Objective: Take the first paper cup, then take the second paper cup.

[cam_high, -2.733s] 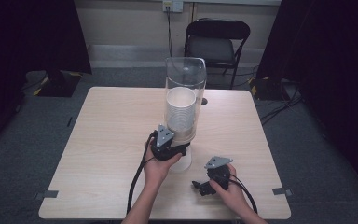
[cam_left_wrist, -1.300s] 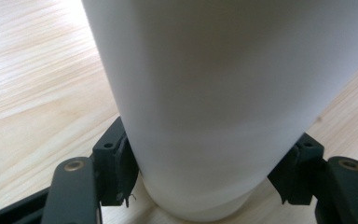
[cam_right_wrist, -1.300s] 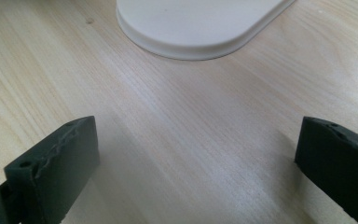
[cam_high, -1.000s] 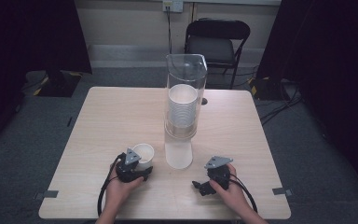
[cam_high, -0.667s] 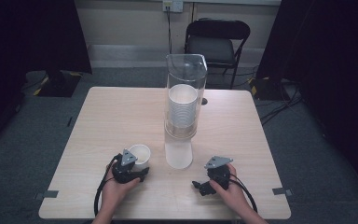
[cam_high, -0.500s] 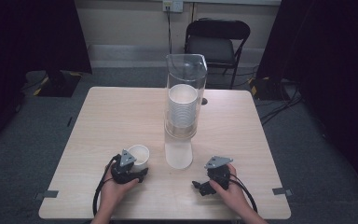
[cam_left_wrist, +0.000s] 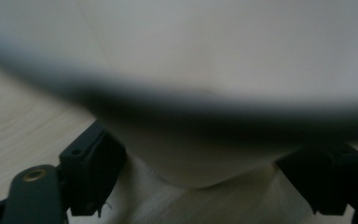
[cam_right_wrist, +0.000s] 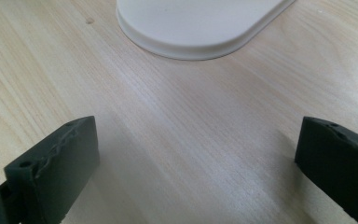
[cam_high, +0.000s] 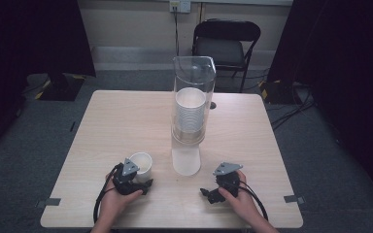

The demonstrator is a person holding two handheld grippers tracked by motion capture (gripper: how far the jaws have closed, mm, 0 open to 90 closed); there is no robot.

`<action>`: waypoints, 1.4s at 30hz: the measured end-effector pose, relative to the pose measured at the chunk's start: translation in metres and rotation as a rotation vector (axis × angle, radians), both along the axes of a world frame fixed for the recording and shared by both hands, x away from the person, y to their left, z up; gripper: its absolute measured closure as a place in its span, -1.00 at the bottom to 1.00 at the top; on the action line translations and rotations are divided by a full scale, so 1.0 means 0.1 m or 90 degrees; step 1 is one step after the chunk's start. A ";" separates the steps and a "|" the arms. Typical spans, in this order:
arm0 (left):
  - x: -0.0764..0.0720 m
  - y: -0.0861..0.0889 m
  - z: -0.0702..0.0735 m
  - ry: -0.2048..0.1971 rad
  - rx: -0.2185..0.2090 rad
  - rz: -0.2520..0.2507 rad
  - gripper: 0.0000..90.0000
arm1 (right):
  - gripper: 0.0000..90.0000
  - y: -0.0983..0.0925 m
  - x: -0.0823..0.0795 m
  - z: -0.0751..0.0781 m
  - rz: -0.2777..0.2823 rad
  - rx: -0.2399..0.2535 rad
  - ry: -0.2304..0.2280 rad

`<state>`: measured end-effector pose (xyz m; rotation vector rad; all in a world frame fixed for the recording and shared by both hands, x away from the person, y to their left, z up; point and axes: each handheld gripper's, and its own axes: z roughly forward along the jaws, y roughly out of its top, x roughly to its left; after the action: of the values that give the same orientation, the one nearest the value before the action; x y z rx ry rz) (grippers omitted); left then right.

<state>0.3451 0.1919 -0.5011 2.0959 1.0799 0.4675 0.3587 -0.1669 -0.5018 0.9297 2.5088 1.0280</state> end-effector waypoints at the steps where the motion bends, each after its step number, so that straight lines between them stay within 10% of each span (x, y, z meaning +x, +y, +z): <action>1: -0.01 0.03 0.00 0.000 0.001 -0.004 -0.65 | -1.00 0.00 0.00 0.00 -0.003 -0.001 0.003; 17: -0.11 0.23 0.00 0.001 0.003 -0.025 -0.68 | -1.00 0.01 -0.02 0.00 -0.015 0.000 -0.001; 24: -0.11 0.23 0.00 0.001 0.003 -0.024 -0.68 | -0.67 -0.04 0.00 0.08 -0.015 0.007 0.013; 42: -0.11 0.23 0.00 0.001 0.003 -0.024 -0.68 | -0.56 0.30 0.36 0.75 0.013 0.130 -0.034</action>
<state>0.3345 0.2150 -0.5015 2.1169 1.0387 0.4511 0.3944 -0.1368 -0.4268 0.9192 2.4085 1.3184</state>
